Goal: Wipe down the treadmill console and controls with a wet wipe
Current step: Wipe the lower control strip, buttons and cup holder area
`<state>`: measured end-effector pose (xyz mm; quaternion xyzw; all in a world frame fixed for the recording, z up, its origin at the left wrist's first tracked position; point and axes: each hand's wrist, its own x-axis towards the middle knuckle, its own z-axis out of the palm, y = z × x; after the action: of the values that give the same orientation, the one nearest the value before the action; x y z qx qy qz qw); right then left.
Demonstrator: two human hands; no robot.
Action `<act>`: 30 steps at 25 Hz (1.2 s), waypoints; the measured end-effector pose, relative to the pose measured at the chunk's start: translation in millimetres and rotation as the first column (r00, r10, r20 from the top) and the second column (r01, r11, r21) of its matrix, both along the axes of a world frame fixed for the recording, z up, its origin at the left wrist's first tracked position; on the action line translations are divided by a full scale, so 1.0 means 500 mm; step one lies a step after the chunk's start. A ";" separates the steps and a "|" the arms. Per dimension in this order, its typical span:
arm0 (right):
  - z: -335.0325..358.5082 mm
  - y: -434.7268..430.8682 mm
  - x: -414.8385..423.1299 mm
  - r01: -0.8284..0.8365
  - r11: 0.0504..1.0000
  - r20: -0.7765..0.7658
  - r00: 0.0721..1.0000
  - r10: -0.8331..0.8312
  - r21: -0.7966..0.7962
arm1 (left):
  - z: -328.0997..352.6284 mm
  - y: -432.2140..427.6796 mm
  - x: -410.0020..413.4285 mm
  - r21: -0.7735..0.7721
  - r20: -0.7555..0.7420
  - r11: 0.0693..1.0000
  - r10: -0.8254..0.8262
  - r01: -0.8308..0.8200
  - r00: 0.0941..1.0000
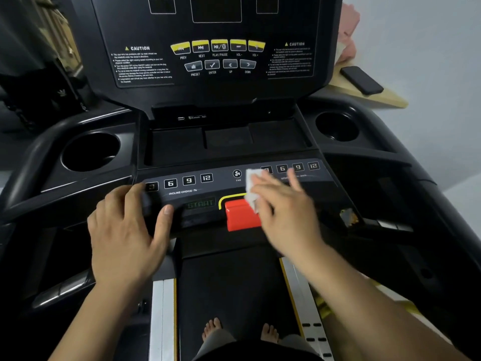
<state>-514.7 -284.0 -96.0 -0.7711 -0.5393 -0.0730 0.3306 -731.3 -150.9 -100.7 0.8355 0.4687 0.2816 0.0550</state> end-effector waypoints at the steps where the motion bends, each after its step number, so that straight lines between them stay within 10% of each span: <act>1: -0.009 -0.005 -0.014 -0.080 0.997 0.006 0.997 0.080 -0.020 | 0.001 0.000 -0.002 0.015 -0.001 1.000 -0.002 0.002 1.000; 9: 0.022 -0.004 0.075 0.161 0.984 0.001 0.987 -0.162 0.074 | -0.024 -0.118 0.102 0.292 -0.194 0.804 -0.480 0.518 0.856; 15: -0.014 -0.021 -0.009 -0.110 0.994 0.033 0.993 0.110 0.016 | -0.054 -0.080 0.135 0.420 -0.160 0.698 -0.572 0.580 0.804; 20: 0.010 -0.042 0.086 0.122 0.989 0.039 0.991 -0.125 0.079 | -0.054 -0.052 0.139 0.360 -0.097 0.675 -0.660 0.644 0.745; 26: 0.008 -0.009 -0.005 -0.193 0.981 0.023 0.981 0.194 -0.034 | -0.047 -0.040 0.128 0.359 -0.086 0.686 -0.651 0.633 0.754; 30: 0.027 -0.012 0.096 -0.008 0.993 -0.024 1.000 0.005 -0.120 | -0.050 -0.042 0.131 0.326 -0.036 0.729 -0.626 0.602 0.779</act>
<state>-466.9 -290.0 -82.3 -0.7885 -0.5414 -0.0305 0.2902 -666.0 -171.9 -125.6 0.9293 0.1118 0.3511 0.0268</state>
